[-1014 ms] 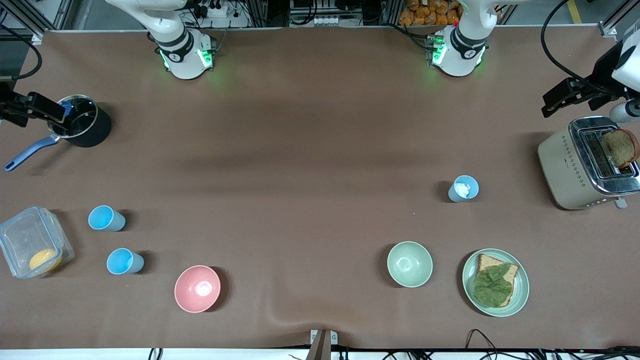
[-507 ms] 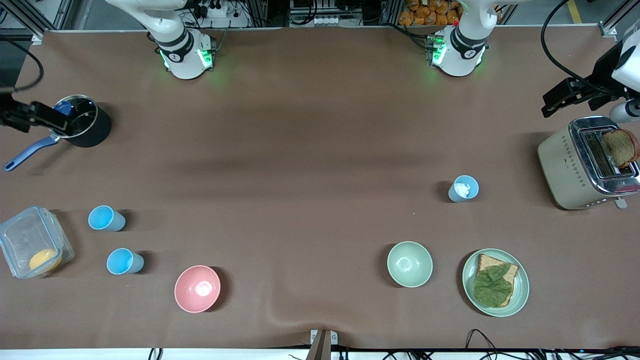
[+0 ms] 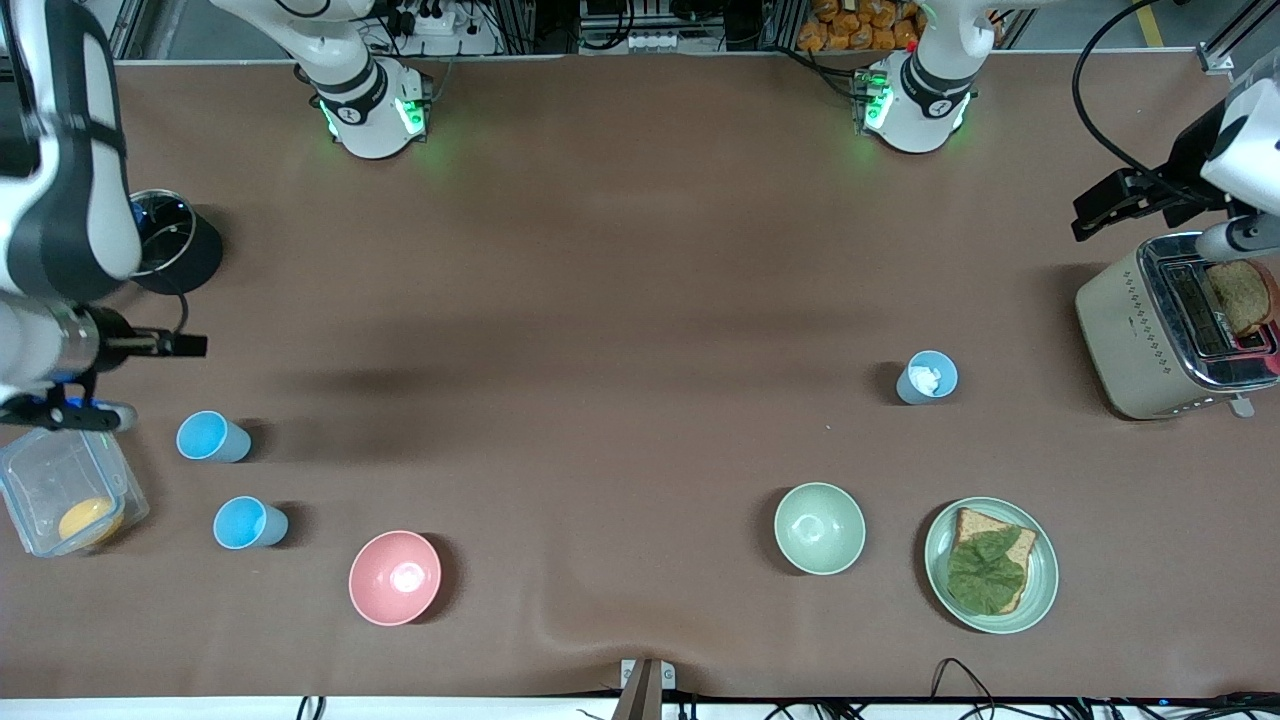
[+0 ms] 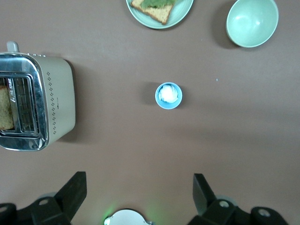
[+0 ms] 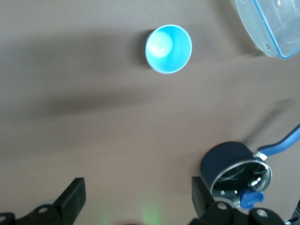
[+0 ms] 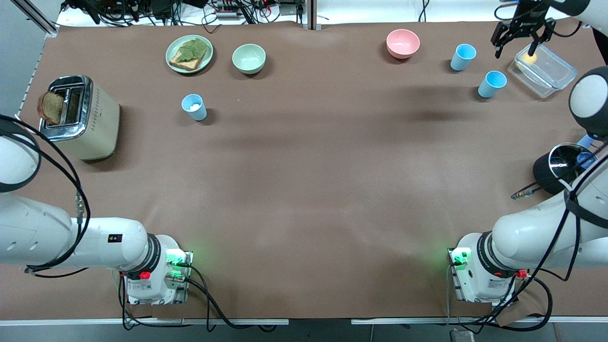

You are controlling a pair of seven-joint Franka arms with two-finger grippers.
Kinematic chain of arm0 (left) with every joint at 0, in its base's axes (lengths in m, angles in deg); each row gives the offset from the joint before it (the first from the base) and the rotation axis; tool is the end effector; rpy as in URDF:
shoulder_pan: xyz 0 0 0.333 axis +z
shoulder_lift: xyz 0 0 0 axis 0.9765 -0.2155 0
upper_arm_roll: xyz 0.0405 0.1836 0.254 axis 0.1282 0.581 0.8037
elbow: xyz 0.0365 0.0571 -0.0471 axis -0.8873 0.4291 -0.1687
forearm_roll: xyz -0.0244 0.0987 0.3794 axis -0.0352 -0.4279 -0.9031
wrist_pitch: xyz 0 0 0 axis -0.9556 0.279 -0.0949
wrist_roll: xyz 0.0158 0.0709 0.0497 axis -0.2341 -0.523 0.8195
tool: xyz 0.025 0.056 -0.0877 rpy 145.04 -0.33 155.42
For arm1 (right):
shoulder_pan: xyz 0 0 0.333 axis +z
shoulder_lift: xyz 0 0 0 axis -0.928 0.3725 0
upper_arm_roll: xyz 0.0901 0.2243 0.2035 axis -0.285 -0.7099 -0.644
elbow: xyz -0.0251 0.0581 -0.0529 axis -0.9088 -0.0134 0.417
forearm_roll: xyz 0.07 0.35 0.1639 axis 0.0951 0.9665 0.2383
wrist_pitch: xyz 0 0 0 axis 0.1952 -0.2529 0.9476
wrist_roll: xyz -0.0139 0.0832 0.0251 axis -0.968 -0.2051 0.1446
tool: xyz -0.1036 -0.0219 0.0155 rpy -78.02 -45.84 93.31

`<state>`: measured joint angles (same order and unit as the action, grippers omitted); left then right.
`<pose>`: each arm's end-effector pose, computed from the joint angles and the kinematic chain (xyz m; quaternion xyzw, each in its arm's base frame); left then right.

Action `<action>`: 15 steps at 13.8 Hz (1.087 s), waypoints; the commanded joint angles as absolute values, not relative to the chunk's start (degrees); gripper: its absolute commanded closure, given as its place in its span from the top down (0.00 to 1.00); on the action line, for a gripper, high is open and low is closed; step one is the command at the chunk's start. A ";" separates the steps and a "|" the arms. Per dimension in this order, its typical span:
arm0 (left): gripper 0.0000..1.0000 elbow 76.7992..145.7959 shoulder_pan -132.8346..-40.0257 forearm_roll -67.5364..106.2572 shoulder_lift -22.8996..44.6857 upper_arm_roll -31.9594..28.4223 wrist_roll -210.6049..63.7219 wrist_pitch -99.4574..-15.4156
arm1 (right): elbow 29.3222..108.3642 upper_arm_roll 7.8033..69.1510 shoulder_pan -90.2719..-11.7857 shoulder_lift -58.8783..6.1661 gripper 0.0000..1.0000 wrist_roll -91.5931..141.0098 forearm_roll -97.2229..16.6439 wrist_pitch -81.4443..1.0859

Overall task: Stack blue cups with both arms
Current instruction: 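Reach the right gripper down to the blue cup beside the plastic box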

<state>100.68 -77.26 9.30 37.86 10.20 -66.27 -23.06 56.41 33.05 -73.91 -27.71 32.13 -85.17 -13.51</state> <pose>0.5308 -0.0541 0.6351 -0.9967 -0.0675 0.0417 0.0179 0.6281 -0.0790 0.4211 0.9809 -0.0598 -0.1738 0.0634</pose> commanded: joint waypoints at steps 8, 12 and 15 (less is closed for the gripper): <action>1.00 116.60 -74.92 10.37 39.94 9.97 -66.45 -39.22 | 56.38 32.24 -88.51 -14.23 1.00 32.64 -83.39 -35.83; 1.00 120.82 -74.83 10.37 40.38 9.97 -66.36 -42.75 | 56.48 32.32 -86.50 -12.74 1.00 32.64 -78.37 -37.67; 1.00 123.63 -74.83 10.37 40.12 9.97 -66.36 -45.82 | 56.57 32.32 -86.50 -11.50 1.00 32.64 -78.28 -39.61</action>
